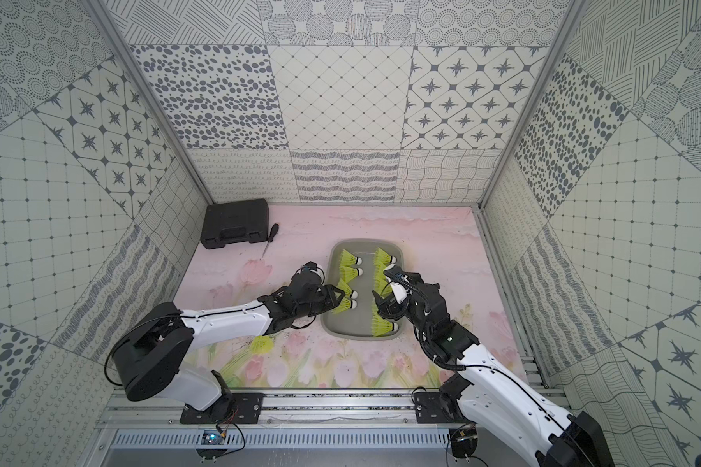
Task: Put the shuttlecocks into the storage box
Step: Place the shuttlecock in the storage box, then pick up the shuttlecock at the center of the board.
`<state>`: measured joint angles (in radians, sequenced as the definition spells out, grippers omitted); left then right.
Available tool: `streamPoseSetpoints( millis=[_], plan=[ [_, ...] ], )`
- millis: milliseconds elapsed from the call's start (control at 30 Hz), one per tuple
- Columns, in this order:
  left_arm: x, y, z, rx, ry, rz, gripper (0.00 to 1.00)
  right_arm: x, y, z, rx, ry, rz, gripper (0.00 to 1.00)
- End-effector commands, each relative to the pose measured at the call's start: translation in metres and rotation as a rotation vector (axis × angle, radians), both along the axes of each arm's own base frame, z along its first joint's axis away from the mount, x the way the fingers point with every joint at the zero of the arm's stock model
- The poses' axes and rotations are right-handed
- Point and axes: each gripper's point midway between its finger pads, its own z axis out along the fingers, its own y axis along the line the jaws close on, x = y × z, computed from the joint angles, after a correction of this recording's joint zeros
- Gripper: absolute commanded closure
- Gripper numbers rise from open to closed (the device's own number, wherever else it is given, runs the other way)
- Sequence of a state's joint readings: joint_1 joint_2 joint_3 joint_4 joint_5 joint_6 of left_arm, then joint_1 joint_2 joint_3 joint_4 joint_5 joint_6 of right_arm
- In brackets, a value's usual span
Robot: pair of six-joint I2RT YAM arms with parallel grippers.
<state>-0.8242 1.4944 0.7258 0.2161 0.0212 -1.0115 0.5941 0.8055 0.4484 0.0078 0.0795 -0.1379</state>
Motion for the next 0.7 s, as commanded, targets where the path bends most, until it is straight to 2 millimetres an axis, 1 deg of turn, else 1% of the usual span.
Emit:
streamPoseSetpoints(
  millis=[0, 133, 233, 333, 400, 500, 567, 667],
  plan=[
    [0.004, 0.018, 0.015, 0.073, -0.089, 0.013, 0.59, 0.004, 0.002, 0.007, 0.026, -0.015, -0.004, 0.00],
    [0.001, 0.045, 0.022, 0.144, -0.104, 0.056, 0.58, 0.007, 0.003, 0.006, 0.027, -0.005, -0.012, 0.00],
    [-0.005, 0.080, 0.024, 0.226, -0.104, 0.139, 0.58, 0.009, 0.004, 0.008, 0.030, -0.001, -0.018, 0.00],
    [-0.014, 0.120, 0.028, 0.331, -0.114, 0.228, 0.55, 0.010, 0.006, 0.008, 0.033, 0.000, -0.013, 0.00],
    [-0.023, 0.149, 0.031, 0.394, -0.111, 0.302, 0.51, 0.011, 0.007, 0.008, 0.037, 0.002, -0.012, 0.00],
    [-0.040, 0.184, 0.031, 0.452, -0.074, 0.393, 0.46, 0.012, 0.008, 0.007, 0.038, 0.004, -0.011, 0.00],
    [-0.053, 0.202, 0.030, 0.466, -0.039, 0.446, 0.45, 0.012, 0.008, 0.006, 0.036, 0.007, -0.010, 0.00],
    [-0.069, 0.220, 0.027, 0.441, 0.009, 0.515, 0.44, 0.013, 0.009, 0.004, 0.037, 0.008, -0.008, 0.00]
  ],
)
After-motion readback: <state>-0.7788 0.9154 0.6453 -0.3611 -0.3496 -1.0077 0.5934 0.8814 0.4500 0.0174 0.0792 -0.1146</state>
